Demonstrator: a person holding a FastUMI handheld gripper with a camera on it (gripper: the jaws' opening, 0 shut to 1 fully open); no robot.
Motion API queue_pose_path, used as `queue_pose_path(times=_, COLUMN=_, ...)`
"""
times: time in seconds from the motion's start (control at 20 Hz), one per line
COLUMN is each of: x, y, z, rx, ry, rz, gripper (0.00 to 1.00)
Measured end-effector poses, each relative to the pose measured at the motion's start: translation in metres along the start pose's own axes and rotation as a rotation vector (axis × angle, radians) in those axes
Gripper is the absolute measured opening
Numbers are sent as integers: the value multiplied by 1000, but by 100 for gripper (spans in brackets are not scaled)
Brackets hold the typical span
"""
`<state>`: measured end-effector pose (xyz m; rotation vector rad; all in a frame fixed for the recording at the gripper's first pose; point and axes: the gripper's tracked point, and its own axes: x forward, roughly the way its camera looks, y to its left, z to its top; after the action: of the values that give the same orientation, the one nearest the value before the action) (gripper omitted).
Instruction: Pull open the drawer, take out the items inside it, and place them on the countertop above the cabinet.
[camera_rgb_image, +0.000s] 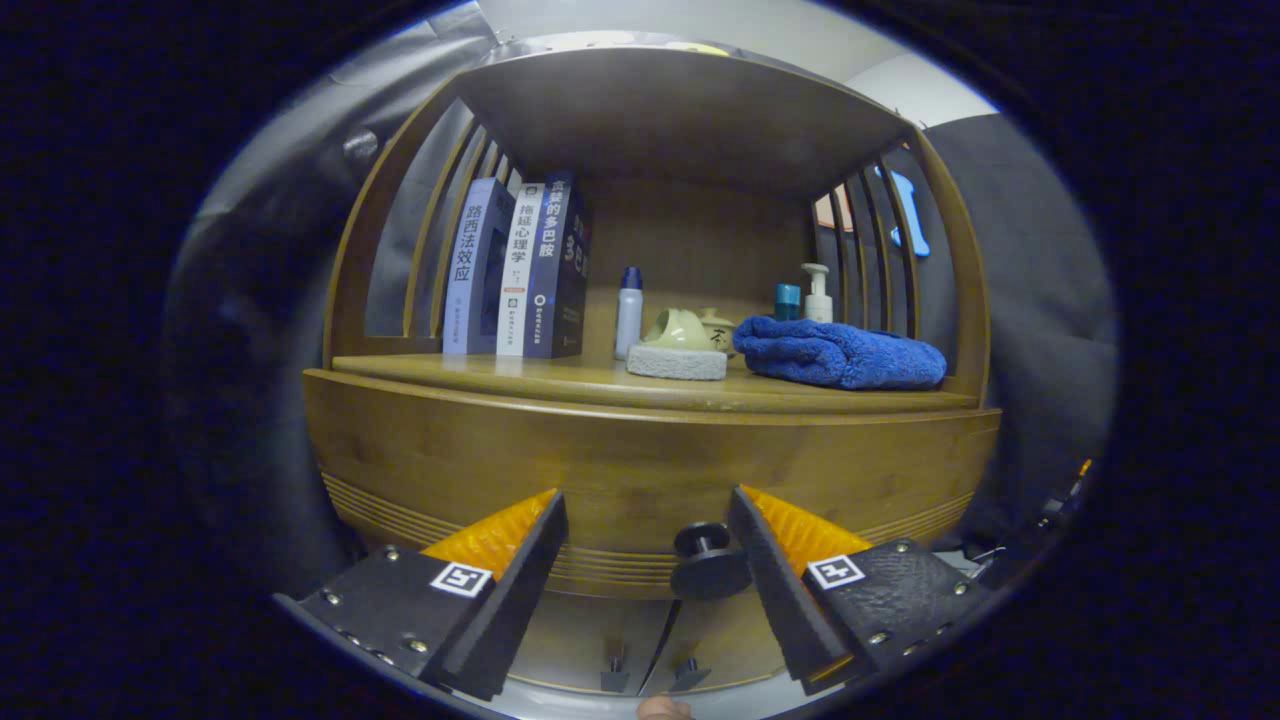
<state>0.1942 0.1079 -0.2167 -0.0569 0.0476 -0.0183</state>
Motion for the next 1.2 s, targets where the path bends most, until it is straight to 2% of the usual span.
queue_pose_path(times=0.4, x=3, y=1, z=2, rx=30, ry=27, rz=3, gripper=99)
queue_pose_path(times=0.5, x=-6, y=-4, z=-4, rx=43, ry=85, rz=-12, gripper=99)
queue_pose_path(times=0.6, x=-28, y=-3, z=13, rx=105, ry=76, rz=-7, gripper=99)
queue_pose_path(times=0.7, x=-55, y=-8, z=32, rx=115, ry=65, rz=-13, gripper=99)
queue_pose_path(times=1.0, x=-150, y=-38, z=93, rx=-54, ry=23, rz=-4, gripper=99)
queue_pose_path(times=1.2, x=-199, y=-54, z=117, rx=-53, ry=35, rz=40, gripper=99)
